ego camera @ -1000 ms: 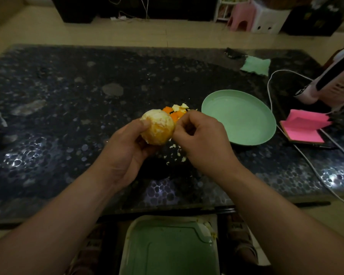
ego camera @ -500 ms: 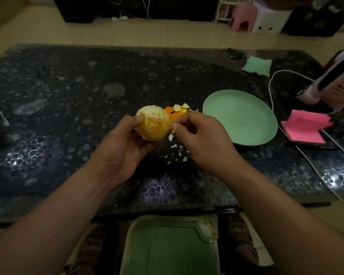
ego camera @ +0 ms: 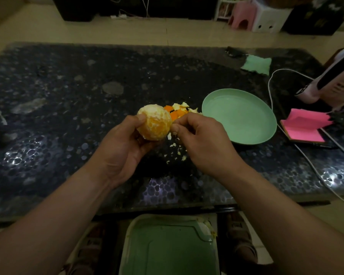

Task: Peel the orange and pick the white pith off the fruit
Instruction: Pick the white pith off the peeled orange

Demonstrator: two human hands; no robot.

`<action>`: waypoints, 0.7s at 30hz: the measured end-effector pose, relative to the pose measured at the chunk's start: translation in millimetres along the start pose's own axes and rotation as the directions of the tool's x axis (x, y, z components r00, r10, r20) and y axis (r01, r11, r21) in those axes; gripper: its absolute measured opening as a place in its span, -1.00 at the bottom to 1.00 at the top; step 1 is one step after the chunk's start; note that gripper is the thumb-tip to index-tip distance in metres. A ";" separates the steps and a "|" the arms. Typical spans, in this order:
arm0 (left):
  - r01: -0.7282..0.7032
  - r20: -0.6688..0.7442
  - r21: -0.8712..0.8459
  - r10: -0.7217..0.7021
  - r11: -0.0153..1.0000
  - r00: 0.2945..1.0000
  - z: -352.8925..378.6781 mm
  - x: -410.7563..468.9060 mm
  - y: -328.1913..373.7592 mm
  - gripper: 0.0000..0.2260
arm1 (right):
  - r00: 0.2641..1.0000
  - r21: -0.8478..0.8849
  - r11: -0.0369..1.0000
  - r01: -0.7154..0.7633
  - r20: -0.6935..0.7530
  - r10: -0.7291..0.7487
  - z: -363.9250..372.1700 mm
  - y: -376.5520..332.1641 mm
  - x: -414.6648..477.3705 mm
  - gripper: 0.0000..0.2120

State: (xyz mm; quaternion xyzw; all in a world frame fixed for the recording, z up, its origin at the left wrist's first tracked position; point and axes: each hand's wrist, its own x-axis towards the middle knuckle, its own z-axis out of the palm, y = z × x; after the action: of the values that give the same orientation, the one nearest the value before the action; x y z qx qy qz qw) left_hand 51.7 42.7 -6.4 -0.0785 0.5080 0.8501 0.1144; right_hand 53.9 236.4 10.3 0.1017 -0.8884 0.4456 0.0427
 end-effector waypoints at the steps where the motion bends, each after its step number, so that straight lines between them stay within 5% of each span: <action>1: 0.001 -0.002 -0.001 -0.001 1.000 1.000 0.0 0.2 0.1 -0.67 | 1.000 0.004 1.000 -0.002 0.006 0.002 -0.2 0.4 0.4 -0.93; 21: 0.014 -0.004 -0.054 -0.014 0.998 1.000 -0.4 0.0 -2.6 -0.63 | 1.000 -0.009 1.000 0.012 0.000 -0.012 2.5 -1.2 0.2 -0.94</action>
State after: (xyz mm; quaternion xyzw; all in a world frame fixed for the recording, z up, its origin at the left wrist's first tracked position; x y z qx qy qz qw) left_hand 52.3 43.5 -8.7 -0.0869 0.4844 0.8626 0.1169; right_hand 54.1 233.7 9.8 0.1067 -0.8898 0.4414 0.0456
